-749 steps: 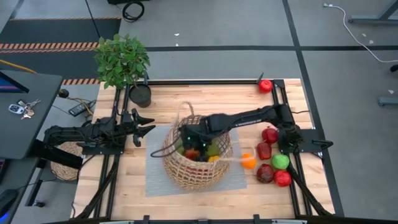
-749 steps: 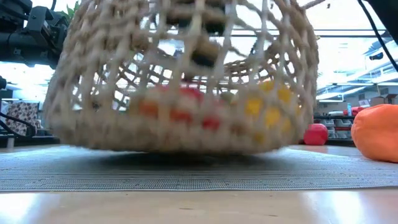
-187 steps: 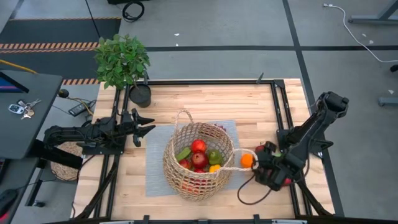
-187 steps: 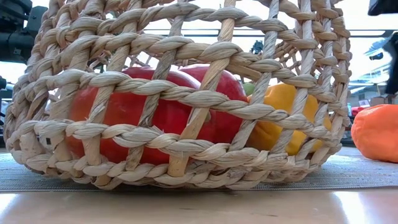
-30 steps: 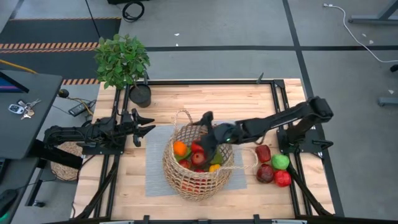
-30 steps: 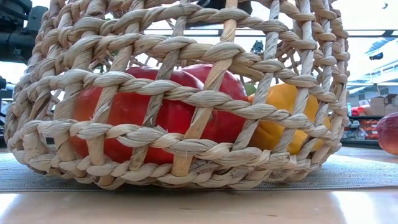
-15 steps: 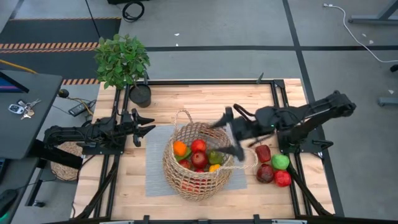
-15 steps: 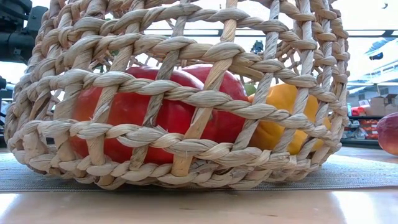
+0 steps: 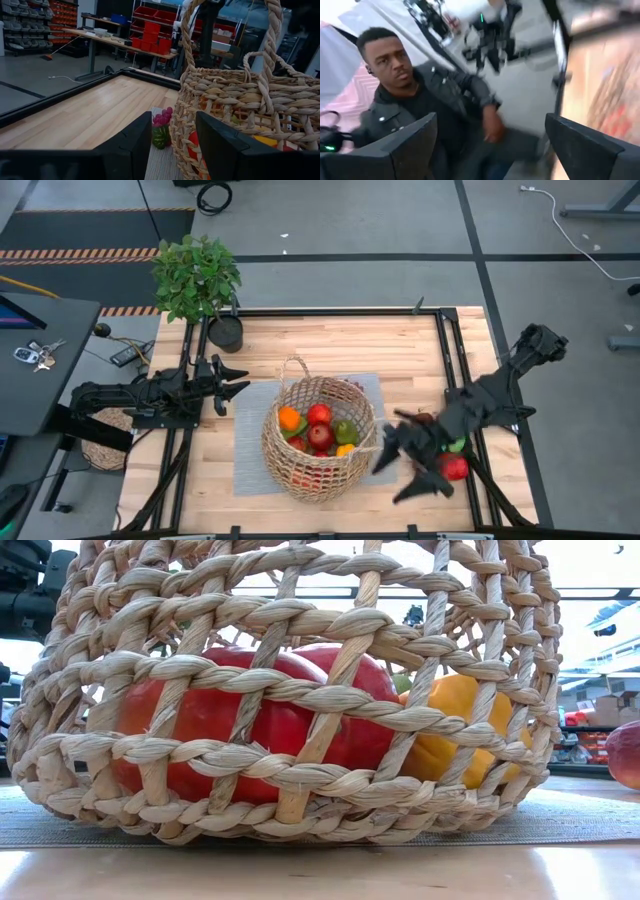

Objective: Build produce basket
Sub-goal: Put the dark red apple into the basket

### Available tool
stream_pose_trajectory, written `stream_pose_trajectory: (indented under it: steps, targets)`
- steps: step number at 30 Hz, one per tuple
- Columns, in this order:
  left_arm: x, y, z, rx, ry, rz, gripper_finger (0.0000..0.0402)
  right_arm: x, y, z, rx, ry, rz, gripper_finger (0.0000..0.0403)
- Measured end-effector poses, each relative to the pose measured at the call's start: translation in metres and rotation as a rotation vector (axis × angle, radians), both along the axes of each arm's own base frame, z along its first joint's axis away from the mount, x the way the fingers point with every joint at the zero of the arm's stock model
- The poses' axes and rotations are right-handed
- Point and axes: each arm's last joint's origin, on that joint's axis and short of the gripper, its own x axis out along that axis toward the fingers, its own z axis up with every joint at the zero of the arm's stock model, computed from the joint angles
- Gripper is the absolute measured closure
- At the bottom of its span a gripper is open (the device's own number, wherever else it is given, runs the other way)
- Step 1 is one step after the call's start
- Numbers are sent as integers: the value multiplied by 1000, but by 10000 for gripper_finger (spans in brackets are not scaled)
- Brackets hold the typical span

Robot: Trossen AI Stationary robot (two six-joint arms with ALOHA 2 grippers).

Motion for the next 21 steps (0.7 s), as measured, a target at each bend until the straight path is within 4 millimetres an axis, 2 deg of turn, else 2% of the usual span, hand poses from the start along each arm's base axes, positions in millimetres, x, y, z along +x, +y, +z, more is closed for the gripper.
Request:
stream_pose_trajectory:
  steps: [6,10,15,21]
  targets:
    - [0,0,0,0,0,0,241,-18,37,-27,64,299,-51,30]
    - [0,0,0,0,0,0,241,-36,45,-51,18,559,-178,31]
    - [0,0,0,0,0,0,241,-69,35,-70,-86,855,-387,44]
    - [0,0,0,0,0,0,241,-96,9,-74,-239,1054,-573,65]
